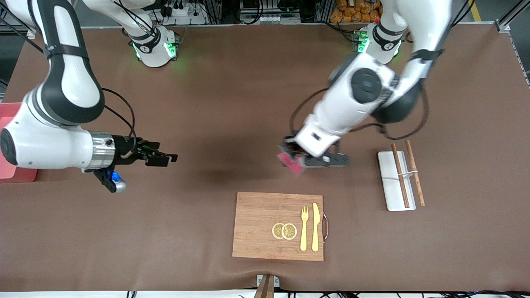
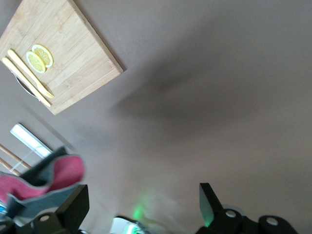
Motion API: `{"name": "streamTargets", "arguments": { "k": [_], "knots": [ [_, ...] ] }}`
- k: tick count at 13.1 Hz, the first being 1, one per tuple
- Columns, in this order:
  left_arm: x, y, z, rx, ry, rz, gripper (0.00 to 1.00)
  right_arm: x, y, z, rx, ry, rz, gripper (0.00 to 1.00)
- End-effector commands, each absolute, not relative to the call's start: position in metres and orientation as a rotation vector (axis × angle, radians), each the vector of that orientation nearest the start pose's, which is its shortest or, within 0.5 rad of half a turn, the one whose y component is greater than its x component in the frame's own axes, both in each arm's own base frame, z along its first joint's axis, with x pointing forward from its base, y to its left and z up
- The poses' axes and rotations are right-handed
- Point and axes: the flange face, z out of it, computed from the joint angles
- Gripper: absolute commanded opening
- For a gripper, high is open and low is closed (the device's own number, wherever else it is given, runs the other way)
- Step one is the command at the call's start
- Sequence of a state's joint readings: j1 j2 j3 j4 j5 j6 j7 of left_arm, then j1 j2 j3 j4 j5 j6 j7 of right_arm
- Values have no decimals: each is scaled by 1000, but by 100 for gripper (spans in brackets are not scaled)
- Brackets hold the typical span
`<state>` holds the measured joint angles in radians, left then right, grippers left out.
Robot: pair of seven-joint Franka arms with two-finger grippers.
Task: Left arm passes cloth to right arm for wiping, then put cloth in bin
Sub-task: 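Carry the cloth toward the right gripper with the left gripper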
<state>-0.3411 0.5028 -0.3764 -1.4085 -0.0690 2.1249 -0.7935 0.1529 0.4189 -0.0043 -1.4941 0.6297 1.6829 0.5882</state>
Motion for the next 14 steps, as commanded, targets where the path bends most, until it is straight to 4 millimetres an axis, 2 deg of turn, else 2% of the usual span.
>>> {"name": "streamTargets", "arguments": {
  "k": [1,4,6,9,12,13,14],
  "knots": [
    [565,-493,448,-3559,-579,-67,0,654,188,423,-2403,912,642,100],
    [537,-547,436,-3635,-794,-93,0,650,225,407,-2321,1108,735,100],
    [525,-572,429,-3663,-1023,-83,0,649,235,395,-2315,1148,764,100],
    [520,-587,430,-3669,-1331,-58,0,651,234,384,-2315,1160,766,100],
    [518,-590,434,-3643,-1442,-12,0,654,228,375,-2319,1181,750,100],
    [518,-590,435,-3641,-1452,-9,0,654,228,374,-2326,1175,754,92],
    [517,-590,435,-3640,-1456,-3,0,650,232,373,-2348,1135,769,31]
  ]
}}
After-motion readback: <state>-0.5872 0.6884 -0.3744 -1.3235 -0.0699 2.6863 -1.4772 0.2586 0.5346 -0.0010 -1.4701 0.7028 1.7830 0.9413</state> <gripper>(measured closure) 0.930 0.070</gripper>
